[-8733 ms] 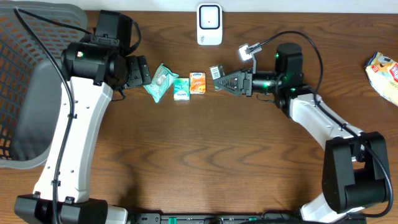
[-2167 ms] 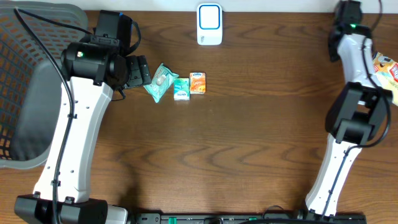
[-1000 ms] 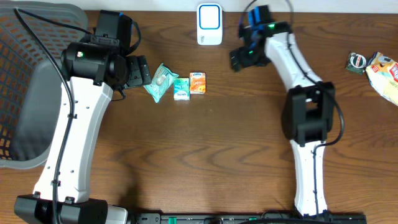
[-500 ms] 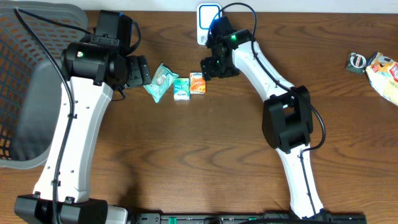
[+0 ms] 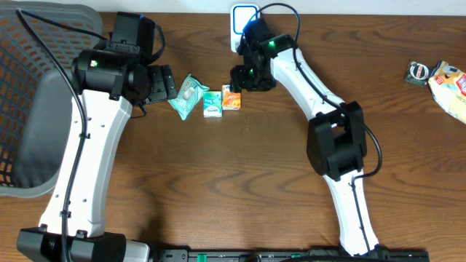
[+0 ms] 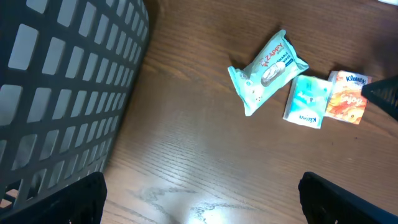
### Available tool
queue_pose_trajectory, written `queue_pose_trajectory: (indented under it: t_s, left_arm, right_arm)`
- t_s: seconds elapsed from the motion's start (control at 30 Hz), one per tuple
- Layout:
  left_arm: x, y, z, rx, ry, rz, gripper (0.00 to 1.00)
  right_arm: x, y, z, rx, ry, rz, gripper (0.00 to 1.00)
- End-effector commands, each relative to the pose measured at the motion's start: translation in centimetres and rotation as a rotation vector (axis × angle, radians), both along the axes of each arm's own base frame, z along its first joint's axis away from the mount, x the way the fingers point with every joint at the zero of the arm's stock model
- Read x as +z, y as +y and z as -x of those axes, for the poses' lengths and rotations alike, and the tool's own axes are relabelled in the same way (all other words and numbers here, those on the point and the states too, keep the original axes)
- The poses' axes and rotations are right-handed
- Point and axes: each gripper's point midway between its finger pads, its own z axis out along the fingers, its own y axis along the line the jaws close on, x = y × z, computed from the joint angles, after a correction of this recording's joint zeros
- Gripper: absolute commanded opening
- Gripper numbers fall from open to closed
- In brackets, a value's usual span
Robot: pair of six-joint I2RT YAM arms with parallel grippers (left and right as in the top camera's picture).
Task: Scan the item barcode
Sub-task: 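Move the right gripper left to the orange Kleenex pack, then close the right gripper on the orange Kleenex pack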
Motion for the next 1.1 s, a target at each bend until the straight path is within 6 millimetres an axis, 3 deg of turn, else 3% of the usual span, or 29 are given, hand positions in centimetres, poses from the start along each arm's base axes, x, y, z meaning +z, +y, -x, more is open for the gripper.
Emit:
queue_pose_trajectory:
  t_s: [0.0, 0.13, 0.27, 0.6, 0.73, 0.83, 1.07]
  left_arm:
    - [0.0, 0.3, 0.1, 0.014, 0.000, -0.008, 0.98]
    - [0.0, 0.3, 0.1, 0.014, 0.000, -0.008, 0.98]
    - [0.0, 0.3, 0.1, 0.014, 0.000, -0.008, 0.98]
    - [0.0, 0.3, 0.1, 0.014, 0.000, -0.008, 0.98]
    - [0.0, 0.3, 0.1, 0.014, 0.000, -0.008, 0.98]
    - [0.0, 0.3, 0.1, 0.014, 0.000, -0.008, 0.98]
    - [0.0, 0.3, 0.1, 0.014, 0.000, -0.008, 0.98]
  right_arm:
    - [4.0, 2.2, 0.2, 0.025, -0.065, -0.066, 0.55]
    - [3.8, 3.2, 0.2, 0.026, -0.122, -0.004, 0.50]
    - [3.2, 2.9, 0.1, -0.046, -0.183, 0.135, 0.45]
    - [1.1, 3.3, 2.0, -0.074, -0.206, 0.278, 0.29]
    - [0.1, 3.0, 2.1, -0.078, -0.205, 0.294, 0.30]
    - [-0.7, 2.9, 2.1, -0.080, -0.207, 0.294, 0.38]
    - [-2.0, 2.9, 1.7, -0.088, -0.233, 0.297, 0.41]
